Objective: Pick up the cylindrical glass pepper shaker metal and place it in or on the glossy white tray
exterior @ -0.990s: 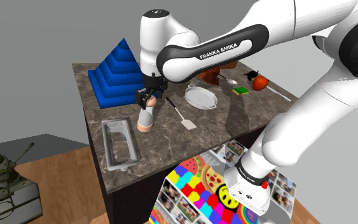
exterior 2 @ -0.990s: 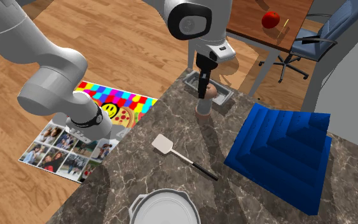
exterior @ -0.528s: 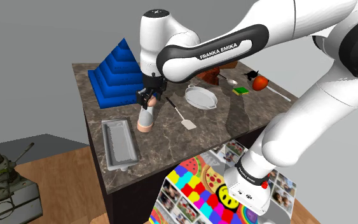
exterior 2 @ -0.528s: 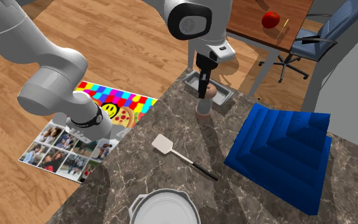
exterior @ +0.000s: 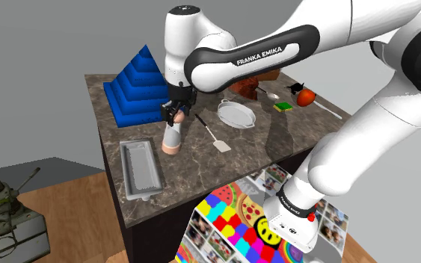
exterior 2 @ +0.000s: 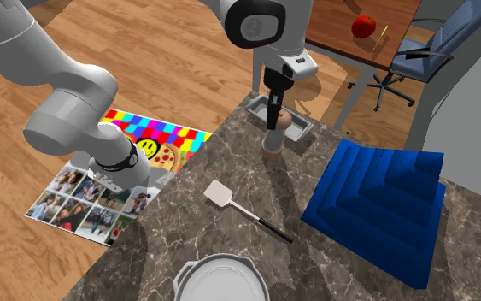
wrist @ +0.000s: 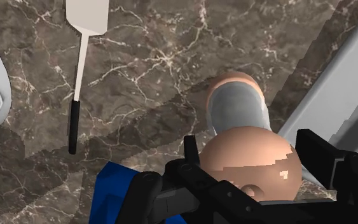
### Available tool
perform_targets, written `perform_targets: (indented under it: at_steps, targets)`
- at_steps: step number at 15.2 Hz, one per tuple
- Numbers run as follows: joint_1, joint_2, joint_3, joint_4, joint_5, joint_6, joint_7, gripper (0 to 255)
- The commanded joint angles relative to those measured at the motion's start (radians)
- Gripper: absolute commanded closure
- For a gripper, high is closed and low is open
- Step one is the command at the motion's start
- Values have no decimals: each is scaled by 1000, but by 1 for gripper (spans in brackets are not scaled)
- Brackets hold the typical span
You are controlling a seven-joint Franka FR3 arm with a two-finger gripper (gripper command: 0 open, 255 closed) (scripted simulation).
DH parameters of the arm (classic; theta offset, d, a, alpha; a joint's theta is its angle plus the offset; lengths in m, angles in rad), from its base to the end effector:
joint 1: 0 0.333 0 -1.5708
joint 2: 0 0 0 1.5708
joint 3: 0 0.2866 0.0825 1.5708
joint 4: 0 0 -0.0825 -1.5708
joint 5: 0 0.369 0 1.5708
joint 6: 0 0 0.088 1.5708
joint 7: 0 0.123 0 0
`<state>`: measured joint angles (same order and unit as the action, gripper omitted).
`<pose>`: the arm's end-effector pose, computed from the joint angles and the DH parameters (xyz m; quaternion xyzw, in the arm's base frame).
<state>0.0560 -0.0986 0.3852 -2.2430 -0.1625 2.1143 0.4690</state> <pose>0.4502 0.2024 0.3672 0.9956 0.0282 0.0208 0.0868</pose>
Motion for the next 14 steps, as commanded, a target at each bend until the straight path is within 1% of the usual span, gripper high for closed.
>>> perform_targets:
  at_steps: [1, 14]
  targets:
    - [0, -13, -2, 13, 8, -24, -10, 255]
    - [2, -71, -11, 132, 41, -194, -56, 255]
